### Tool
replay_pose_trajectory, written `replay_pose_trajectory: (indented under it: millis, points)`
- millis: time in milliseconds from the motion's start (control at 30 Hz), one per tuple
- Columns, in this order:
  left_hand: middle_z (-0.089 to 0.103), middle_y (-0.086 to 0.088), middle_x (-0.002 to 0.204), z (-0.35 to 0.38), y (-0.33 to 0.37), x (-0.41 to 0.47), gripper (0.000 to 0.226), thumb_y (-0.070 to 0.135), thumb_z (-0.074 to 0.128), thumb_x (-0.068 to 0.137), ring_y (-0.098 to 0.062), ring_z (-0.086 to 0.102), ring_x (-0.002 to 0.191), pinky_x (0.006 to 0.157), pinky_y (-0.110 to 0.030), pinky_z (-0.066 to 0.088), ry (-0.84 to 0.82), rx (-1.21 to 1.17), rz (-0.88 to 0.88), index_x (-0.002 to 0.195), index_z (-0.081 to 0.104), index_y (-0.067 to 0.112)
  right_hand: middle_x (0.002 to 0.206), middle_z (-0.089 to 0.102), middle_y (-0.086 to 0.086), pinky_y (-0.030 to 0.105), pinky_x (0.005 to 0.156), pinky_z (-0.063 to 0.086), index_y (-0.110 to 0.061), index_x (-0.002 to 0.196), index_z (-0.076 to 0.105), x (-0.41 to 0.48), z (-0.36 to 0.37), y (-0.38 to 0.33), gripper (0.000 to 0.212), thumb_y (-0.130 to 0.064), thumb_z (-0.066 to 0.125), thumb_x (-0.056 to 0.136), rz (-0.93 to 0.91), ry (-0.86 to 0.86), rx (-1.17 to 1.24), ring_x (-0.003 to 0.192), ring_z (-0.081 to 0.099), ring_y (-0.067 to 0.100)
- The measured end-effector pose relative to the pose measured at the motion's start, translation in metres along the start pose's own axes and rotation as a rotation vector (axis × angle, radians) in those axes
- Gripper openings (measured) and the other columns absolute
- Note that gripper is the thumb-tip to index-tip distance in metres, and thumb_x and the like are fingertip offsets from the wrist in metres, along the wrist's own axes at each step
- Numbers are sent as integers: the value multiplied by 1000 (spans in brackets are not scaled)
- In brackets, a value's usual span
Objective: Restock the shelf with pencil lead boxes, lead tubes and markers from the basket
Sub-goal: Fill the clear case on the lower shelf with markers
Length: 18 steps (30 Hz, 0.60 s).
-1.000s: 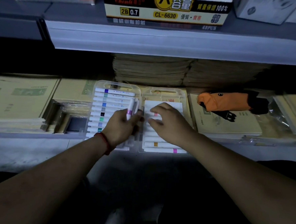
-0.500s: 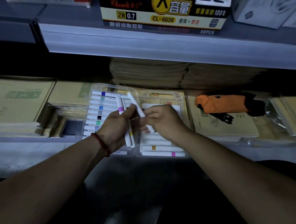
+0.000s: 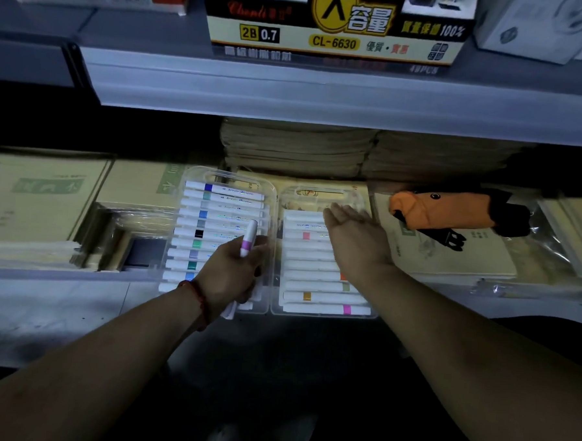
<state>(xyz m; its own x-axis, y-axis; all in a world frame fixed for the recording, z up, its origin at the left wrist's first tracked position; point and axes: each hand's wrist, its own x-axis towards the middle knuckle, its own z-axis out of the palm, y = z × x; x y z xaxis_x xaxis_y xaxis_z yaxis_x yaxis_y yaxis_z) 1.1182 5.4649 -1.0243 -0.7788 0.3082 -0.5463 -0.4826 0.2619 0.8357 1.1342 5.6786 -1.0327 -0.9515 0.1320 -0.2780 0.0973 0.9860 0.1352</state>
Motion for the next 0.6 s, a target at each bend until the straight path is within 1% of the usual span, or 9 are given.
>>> replay_pose_trajectory:
  millis: [100,200,300,367,433,467,500,533,600]
  points:
    - [44,-7,68,2,-1,5,17,17,50,105,-12,32,38,38,-19,28,27,-44,-11,114,64,14,167,-9,15,44,126,1,-5,159,-4,-9,9,-12,65,-30,26,108,29,-83,109,155,-9,30]
    - [42,-5,67,7,1,6,19,17,50,105,-11,33,39,39,-19,28,43,-69,-13,116,62,6,165,-20,14,43,125,-5,-13,159,-11,-14,15,-12,75,-58,13,104,4,-110,204,152,-20,28]
    - [43,-8,68,10,6,7,25,16,51,105,-15,38,46,42,-24,34,52,-117,-3,112,64,-4,165,-22,12,41,125,-6,-15,159,-12,-15,11,-6,80,-64,17,102,-19,-142,230,152,-22,26]
    - [51,-14,74,12,12,6,29,13,48,105,-18,45,52,45,-26,42,41,-214,12,113,65,-10,167,-10,12,42,126,2,-12,161,2,-17,4,-7,77,-58,26,104,-46,-81,268,155,-11,28]
    - [64,-15,77,14,20,2,30,11,45,106,-20,59,59,52,-25,52,3,-390,8,114,62,-11,161,25,13,47,120,26,-9,152,35,-21,-6,-17,62,-48,39,104,-125,125,337,149,23,32]
    - [70,-16,80,14,22,3,29,12,44,106,-20,67,65,58,-25,57,-15,-483,7,115,61,-10,144,45,10,47,108,41,-11,139,52,-25,-13,-24,51,-46,43,102,-170,227,413,134,43,30]
    - [73,-19,88,14,23,4,30,13,43,107,-22,72,74,67,-28,61,-28,-545,6,117,60,-10,123,56,4,44,92,49,-15,123,62,-29,-20,-32,42,-46,47,100,-202,264,540,114,55,24]
    - [74,-23,100,13,24,5,34,17,43,107,-25,74,87,78,-32,62,-46,-573,1,120,59,-10,106,60,0,42,81,52,-18,110,65,-33,-27,-39,35,-47,50,98,-232,242,696,97,60,19]
    - [65,-29,124,12,25,6,46,27,43,107,-33,67,114,100,-43,54,-106,-564,-29,131,55,-10,85,66,-1,41,69,52,-18,101,62,-39,-32,-53,23,-40,59,96,-269,101,966,78,64,17]
